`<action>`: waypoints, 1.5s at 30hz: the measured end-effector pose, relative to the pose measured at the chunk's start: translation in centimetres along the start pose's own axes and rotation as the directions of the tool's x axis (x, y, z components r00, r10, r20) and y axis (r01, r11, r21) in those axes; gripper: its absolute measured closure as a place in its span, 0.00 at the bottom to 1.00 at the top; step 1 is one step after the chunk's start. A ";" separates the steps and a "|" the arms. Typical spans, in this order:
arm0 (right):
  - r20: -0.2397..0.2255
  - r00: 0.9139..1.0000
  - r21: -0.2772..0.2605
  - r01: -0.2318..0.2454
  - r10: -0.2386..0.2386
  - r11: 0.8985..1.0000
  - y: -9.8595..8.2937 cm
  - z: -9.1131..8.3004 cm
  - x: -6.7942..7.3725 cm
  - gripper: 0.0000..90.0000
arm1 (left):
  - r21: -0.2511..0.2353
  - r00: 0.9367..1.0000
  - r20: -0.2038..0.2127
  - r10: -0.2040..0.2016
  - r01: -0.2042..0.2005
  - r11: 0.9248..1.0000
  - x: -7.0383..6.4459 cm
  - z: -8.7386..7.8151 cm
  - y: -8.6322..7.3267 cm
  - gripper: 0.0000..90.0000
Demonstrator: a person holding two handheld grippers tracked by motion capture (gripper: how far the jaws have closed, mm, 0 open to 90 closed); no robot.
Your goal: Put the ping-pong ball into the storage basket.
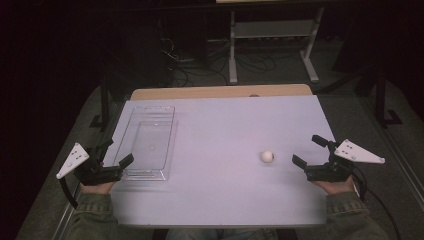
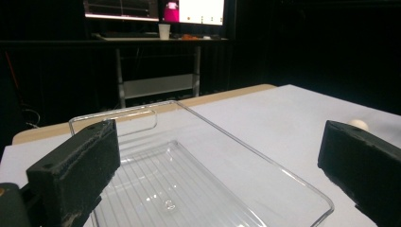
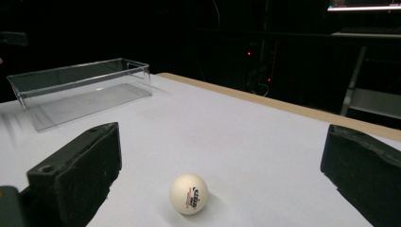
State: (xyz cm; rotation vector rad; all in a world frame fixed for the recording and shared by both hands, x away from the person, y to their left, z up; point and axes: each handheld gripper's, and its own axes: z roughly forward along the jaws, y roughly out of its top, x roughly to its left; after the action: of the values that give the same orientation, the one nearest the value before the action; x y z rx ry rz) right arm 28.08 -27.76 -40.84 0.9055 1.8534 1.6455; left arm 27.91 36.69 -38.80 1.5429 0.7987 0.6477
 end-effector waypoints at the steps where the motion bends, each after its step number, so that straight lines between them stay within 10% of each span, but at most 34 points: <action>1: -0.001 1.000 -0.001 0.004 -0.004 1.000 0.0 -0.1 0.0 0.00 | -0.001 1.000 0.000 0.001 -0.001 1.000 0.0 0.1 0.0 0.00; 21: 0.006 1.000 0.021 0.006 -0.006 1.000 -0.1 -0.5 0.3 0.00 | 0.055 0.999 0.022 0.047 -0.048 0.997 -1.0 0.8 1.2 0.00; 45: 0.014 1.000 0.027 0.003 -0.004 1.000 -0.2 -0.5 0.3 0.00 | 0.161 0.984 0.099 0.151 -0.166 0.973 -2.2 3.2 5.0 0.00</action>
State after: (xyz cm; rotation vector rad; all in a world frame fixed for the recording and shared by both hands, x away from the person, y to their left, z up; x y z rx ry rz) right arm 27.48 -27.87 -40.91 0.9221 1.8705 1.6116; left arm 29.64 32.79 -34.18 1.7907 0.6837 0.6380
